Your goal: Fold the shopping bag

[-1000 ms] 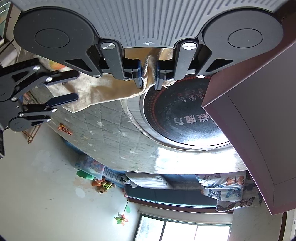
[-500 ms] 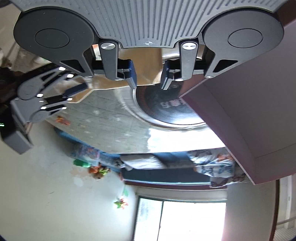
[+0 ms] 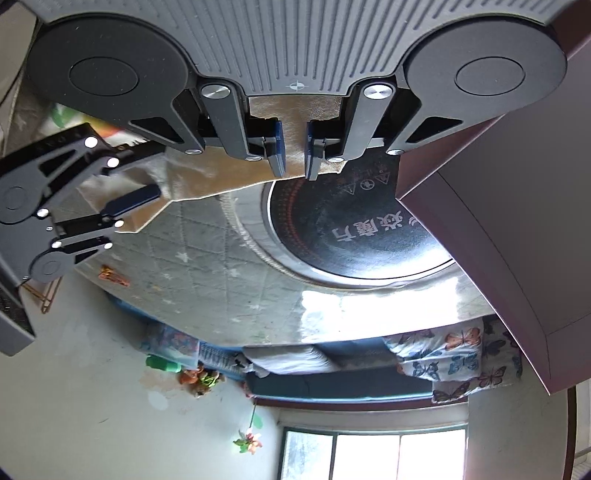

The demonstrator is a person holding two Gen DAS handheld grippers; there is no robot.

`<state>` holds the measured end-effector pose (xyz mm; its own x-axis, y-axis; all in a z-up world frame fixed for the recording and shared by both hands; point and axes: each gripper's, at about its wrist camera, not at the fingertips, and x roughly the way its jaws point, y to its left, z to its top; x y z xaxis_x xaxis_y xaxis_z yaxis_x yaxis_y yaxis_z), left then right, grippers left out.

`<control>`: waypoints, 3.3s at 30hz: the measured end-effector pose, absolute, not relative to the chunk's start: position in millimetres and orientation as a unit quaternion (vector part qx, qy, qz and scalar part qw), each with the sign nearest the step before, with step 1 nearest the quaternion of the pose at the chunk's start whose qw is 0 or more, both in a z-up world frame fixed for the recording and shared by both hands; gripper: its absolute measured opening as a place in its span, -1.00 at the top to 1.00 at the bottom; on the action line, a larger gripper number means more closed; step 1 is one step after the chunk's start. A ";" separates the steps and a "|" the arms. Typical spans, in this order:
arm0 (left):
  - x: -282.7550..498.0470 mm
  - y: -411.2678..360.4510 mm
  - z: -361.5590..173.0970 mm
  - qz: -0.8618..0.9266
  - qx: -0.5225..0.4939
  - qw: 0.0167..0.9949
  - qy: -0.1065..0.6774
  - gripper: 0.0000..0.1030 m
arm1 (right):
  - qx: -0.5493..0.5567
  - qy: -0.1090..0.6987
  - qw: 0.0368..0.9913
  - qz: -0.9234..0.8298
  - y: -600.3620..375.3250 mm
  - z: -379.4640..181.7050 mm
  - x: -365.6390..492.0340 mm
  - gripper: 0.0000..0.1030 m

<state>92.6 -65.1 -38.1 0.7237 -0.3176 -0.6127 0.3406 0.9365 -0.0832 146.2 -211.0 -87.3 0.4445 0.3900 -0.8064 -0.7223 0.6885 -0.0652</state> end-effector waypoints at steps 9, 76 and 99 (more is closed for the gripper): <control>103.3 -69.0 -46.1 -0.171 0.020 0.929 0.329 0.79 | -0.192 0.400 0.830 0.338 -215.6 -83.3 142.3 0.08; -14.0 -109.2 -68.6 -0.285 0.148 0.894 0.313 0.73 | -0.210 0.376 0.822 0.372 -215.5 -90.6 66.1 0.08; -6.7 -104.2 -59.8 -0.281 0.140 0.896 0.315 0.73 | -0.203 0.359 0.839 0.355 -242.2 -76.2 50.0 0.08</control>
